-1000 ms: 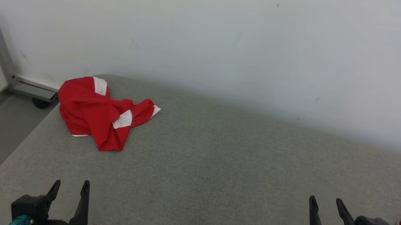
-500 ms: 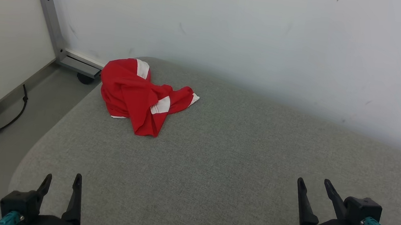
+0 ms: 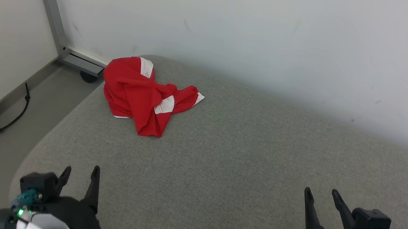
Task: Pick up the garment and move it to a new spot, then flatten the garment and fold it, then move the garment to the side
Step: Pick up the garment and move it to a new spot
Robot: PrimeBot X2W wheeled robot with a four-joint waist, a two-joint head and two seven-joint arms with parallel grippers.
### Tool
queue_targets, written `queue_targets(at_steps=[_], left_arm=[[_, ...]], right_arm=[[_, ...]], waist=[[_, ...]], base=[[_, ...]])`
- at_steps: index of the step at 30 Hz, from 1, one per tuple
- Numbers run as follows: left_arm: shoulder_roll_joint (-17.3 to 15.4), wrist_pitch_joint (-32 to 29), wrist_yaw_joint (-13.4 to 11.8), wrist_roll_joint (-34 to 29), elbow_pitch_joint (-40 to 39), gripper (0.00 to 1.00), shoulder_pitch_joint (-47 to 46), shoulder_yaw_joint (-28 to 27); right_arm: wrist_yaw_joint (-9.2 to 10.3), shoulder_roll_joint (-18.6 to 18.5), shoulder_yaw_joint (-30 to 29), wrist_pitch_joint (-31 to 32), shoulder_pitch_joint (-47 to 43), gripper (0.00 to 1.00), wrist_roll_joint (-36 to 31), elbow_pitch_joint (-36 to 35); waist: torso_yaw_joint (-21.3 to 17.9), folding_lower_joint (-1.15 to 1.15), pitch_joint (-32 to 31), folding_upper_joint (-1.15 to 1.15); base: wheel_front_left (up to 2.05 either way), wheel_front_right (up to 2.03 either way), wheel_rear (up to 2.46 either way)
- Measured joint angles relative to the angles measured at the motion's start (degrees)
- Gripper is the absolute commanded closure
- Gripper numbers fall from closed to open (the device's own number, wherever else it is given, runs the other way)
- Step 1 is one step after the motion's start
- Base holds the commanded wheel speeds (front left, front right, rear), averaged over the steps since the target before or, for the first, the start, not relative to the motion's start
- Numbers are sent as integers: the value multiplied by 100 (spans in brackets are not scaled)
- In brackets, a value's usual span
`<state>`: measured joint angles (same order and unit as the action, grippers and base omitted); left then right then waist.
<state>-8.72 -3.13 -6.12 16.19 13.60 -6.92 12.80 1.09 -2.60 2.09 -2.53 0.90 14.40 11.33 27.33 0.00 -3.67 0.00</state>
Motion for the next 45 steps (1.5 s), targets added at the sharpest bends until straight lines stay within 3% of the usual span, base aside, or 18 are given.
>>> queue_targets(at_steps=[9, 15, 25, 32, 45], left_arm=[[174, -813, 212, 381, 725, 0, -1358, -57], [242, -1234, 211, 443, 1305, 0, -2268, -120], [114, -1828, 80, 316, 2038, 0, -3400, -255], [-277, -2083, 0, 89, 2298, 0, -3938, -398], [-448, -2317, -92, -382, 2802, 0, -4519, -620]], right_arm=[[-10, -118, 237, 170, -43, 0, -162, -816], [-129, -257, 505, 416, 108, 0, -313, -1429], [-353, -743, 734, 956, 267, 0, -757, -2708], [-439, -921, 788, 1355, 480, 0, -889, -3585], [-463, -1193, 528, 1893, 670, 0, -947, -4319]], waist=[[-95, 0, 371, 0], [-299, 1, 763, 0], [-770, 0, 1514, 1], [-1106, 1, 2087, 1], [-1547, 1, 3121, 1]], base=[[0, 0, 0], [0, 0, 0], [0, 0, 0], [0, 0, 0], [0, 0, 0]])
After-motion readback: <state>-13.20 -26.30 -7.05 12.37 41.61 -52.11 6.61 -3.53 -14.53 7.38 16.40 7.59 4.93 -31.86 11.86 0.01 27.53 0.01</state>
